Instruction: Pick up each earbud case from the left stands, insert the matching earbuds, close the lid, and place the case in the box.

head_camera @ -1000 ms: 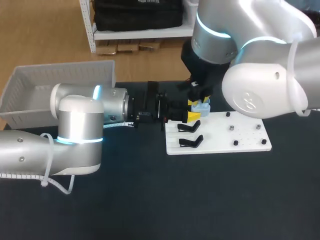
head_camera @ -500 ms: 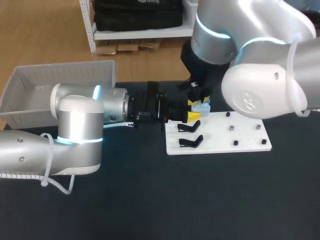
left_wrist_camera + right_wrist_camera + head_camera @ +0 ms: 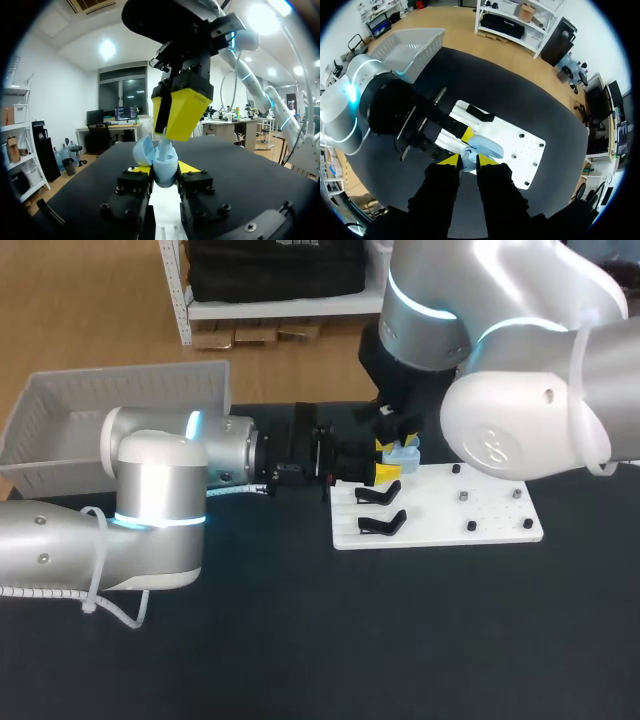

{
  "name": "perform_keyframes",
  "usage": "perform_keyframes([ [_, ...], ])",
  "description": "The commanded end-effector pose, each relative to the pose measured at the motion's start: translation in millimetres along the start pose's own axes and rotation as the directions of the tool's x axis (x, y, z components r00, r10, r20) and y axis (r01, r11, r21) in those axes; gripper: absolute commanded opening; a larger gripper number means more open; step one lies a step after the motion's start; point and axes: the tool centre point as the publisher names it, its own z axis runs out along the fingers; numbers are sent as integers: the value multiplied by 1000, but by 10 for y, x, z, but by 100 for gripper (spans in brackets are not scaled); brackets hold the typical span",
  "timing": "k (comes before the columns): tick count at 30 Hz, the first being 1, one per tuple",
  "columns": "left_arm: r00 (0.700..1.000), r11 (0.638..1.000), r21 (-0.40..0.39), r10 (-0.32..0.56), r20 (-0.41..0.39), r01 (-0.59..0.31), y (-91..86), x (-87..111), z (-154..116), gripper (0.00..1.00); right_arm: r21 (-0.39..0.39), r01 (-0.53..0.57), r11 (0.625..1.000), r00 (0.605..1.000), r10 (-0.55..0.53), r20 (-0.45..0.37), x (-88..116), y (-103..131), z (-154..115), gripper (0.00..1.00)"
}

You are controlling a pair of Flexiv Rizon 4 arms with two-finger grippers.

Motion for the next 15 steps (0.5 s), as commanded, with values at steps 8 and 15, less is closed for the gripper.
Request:
perform_keyframes([
  [8,1000,1000,-10,5,3,-5,-25,0,3,0,17,-6,1000,1000,6,9,-11,-13,34,0],
  [15,1000,1000,-10,5,3,-5,-25,0,3,0,25,-2,1000,1000,1,10,-20,-27,44,0],
])
